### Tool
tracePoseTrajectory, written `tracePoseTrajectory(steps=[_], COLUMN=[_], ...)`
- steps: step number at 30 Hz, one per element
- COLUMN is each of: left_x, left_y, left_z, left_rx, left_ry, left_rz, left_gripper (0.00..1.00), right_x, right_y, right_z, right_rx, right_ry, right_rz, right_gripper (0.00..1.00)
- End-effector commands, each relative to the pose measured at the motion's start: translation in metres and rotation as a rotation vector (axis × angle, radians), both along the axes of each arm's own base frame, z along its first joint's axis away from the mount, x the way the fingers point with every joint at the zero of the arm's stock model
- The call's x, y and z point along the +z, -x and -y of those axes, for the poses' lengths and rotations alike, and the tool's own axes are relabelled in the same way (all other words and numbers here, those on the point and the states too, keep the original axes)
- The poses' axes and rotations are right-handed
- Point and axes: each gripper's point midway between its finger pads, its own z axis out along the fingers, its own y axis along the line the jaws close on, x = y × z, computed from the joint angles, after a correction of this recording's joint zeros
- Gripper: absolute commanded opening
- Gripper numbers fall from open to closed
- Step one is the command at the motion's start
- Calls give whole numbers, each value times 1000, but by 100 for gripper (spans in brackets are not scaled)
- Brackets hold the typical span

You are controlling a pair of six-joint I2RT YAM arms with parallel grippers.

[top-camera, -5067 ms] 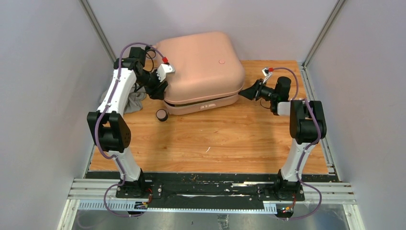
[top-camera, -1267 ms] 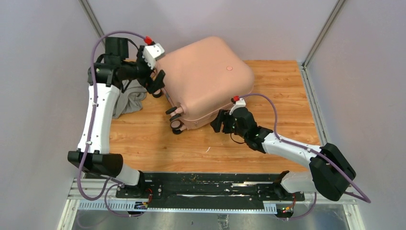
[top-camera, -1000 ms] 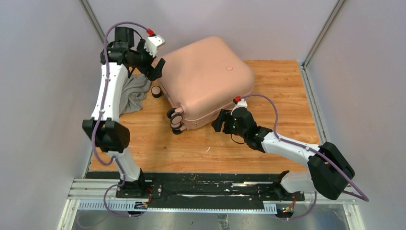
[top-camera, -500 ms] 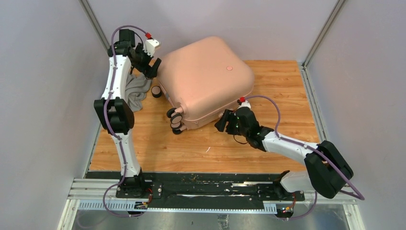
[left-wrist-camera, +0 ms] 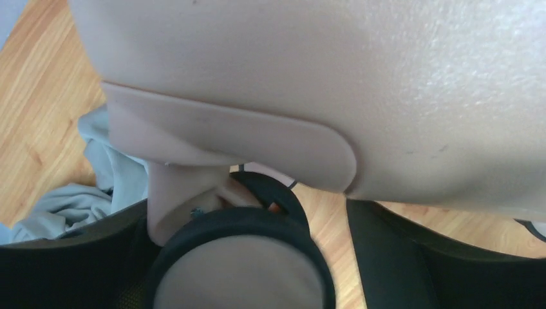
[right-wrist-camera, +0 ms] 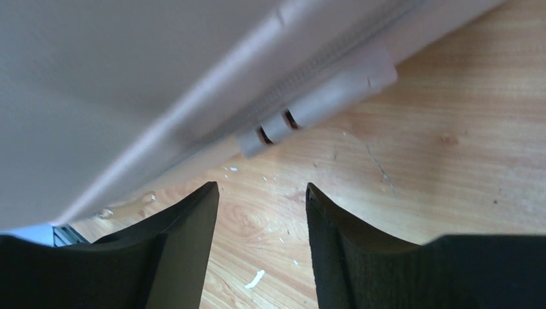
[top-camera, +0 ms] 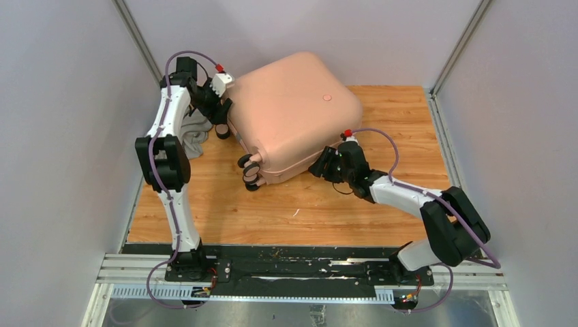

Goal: Pack the luggage
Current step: Zip the luggage at the center of the board.

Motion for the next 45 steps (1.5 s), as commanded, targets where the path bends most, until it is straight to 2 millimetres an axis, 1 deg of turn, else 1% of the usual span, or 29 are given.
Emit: tracePoseTrajectory(steps=[1,2,3,4,5,6,8,10,13,15,16,18,20,22,25,29,30,31,32,33,34,35,37,39,40,42,43,44,45], left_x=[31,32,33,35,35,36,38,42,46,50,51,57,63,70,85,94,93,91,89,87,85,82,79,83,89,115,127,133,132], left_y=[28,34,39,45,51,58,73,90,124,144,153,165,169,169,168,164,165,169,172,176,179,181,180,176,174,173,175,178,180], left_z=[12,13,14,15,17,19,25,34,50,56,57,55,48,41,40,42,44,46,47,47,47,46,43,38,36,35,35,35,33], left_rx=[-78,-78,-74,-72,-73,-78,-86,-94,-113,-110,-103,-69,-8,48,76,105,105,100,94,90,85,85,92,117,138,162,130,84,63], left_ry=[32,35,41,49,55,66,94,136,177,187,190,183,157,137,142,169,181,190,196,195,192,184,163,145,143,153,147,123,97], left_rz=[49,45,38,32,25,20,9,-5,-31,-38,-41,-38,-31,-18,16,14,5,-4,-9,-13,-14,-17,-16,-5,9,73,124,172,197], left_gripper=[71,57,38,26,19,14,11,10,10,10,10,6,0,0,0,0,1,7,21,39,81,98,100,100,100,100,100,100,100], right_x=[25,27,30,32,34,35,37,39,44,47,56,62,66,70,70,56,55,51,50,48,48,47,45,51,55,61,60,60,59], right_y=[-28,-34,-39,-45,-51,-57,-69,-81,-104,-120,-130,-139,-138,-129,-105,-65,-58,-51,-45,-41,-37,-34,-32,-32,-32,-35,-35,-35,-35], right_z=[0,3,6,12,18,24,39,57,75,78,75,65,58,62,81,112,118,122,124,126,127,127,128,129,132,140,145,149,147], right_rx=[-20,-29,-37,-51,-65,-77,-98,-126,-141,-120,-93,-12,55,70,35,-23,-33,-35,-34,-33,-27,-19,-17,-24,-44,-110,-140,-147,-143], right_ry=[-35,-33,-29,-21,-8,6,41,83,100,107,101,94,103,125,184,243,243,240,238,240,238,235,228,209,203,199,198,191,168], right_rz=[62,69,77,84,90,97,110,121,138,144,161,176,164,180,225,259,270,278,289,294,303,308,316,339,349,346,326,314,304], right_gripper=[54,53,51,51,50,50,49,49,50,51,52,53,56,60,69,80,83,85,86,87,88,88,90,93,93,94,96,99,100])
